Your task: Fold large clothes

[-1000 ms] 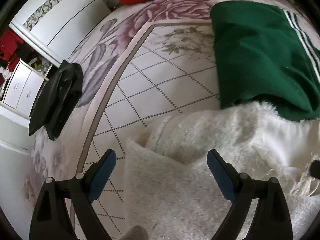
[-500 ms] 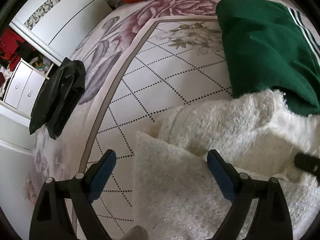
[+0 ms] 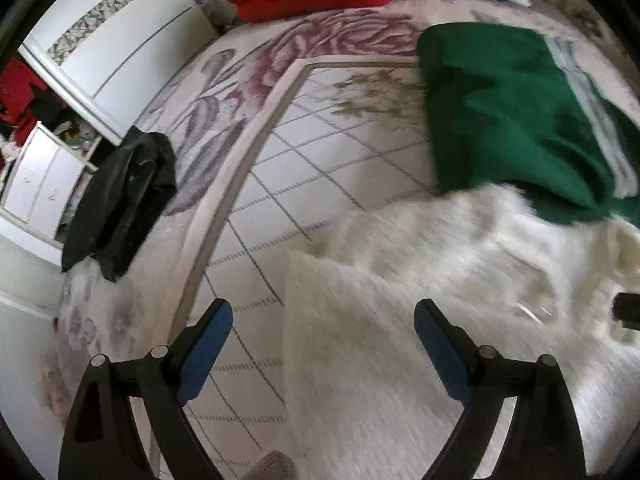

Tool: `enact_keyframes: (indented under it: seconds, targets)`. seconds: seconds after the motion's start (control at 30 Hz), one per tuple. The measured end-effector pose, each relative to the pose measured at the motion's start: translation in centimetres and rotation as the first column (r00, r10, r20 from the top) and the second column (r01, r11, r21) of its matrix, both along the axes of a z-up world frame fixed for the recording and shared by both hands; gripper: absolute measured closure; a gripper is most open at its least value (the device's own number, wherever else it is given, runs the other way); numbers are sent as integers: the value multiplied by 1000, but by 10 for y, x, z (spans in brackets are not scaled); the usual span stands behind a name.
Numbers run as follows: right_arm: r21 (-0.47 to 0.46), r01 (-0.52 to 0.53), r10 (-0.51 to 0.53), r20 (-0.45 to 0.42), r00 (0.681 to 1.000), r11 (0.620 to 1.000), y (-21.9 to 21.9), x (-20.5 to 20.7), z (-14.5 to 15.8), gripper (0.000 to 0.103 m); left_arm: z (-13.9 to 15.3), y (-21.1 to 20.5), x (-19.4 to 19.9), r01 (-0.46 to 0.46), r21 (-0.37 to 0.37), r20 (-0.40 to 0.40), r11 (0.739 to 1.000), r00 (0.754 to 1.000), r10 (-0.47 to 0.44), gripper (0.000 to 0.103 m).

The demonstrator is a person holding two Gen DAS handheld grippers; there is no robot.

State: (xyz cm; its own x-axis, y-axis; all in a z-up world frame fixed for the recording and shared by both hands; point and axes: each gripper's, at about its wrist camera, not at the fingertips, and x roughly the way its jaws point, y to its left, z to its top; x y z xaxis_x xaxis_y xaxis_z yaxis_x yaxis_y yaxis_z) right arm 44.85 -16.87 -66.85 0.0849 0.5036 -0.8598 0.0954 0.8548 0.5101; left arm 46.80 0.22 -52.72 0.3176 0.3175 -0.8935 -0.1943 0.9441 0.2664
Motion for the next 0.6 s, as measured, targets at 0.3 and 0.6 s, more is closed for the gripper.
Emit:
enact_keyframes:
  seconds: [0.3, 0.6]
  targets:
    - [-305, 249, -286, -81, 955, 919, -177, -166, 5, 43, 5, -35, -100, 53, -55, -113, 997, 992, -59, 10]
    - [-16, 119, -120, -228, 966, 993, -77, -257, -72, 43, -80, -13, -180, 68, 41, -329, 997, 943, -51, 9]
